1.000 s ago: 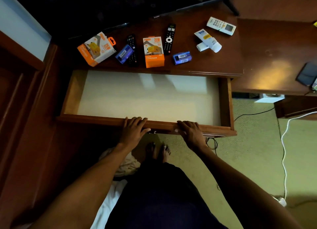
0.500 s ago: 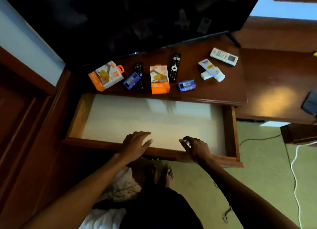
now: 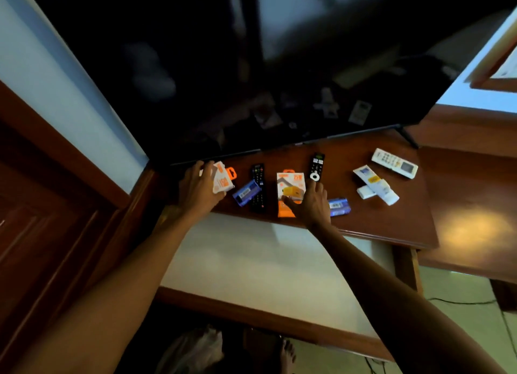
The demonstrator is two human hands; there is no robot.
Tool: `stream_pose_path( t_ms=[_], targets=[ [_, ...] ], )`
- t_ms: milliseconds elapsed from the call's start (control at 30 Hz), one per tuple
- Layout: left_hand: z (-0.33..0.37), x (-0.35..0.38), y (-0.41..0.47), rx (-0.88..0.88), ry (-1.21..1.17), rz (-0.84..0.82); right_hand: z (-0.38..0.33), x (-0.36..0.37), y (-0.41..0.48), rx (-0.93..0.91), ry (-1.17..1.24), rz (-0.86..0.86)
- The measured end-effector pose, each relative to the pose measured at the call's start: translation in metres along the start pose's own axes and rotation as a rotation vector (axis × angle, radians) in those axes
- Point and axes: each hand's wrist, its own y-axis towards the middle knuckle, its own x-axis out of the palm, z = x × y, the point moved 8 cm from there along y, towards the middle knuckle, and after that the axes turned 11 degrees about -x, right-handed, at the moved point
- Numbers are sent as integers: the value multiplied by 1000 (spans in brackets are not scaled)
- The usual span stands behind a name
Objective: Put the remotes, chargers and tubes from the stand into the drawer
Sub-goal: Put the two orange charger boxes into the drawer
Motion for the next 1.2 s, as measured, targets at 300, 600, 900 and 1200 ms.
stream_pose_path(
  t_ms=[300,600,900,1200],
  targets=[
    [-19,38,49,107,231,-222,-7,42,32,147,-79,-118],
    [-24,23,51,223,32,-114,-23,26,26,102,-73,48],
    [-71,-3,-5,52,-216,25,-101,25,-17,-287,-9,44],
    [-166,7,-103,-270,-249,35,-144,102,-88,-527,41,-241]
  ],
)
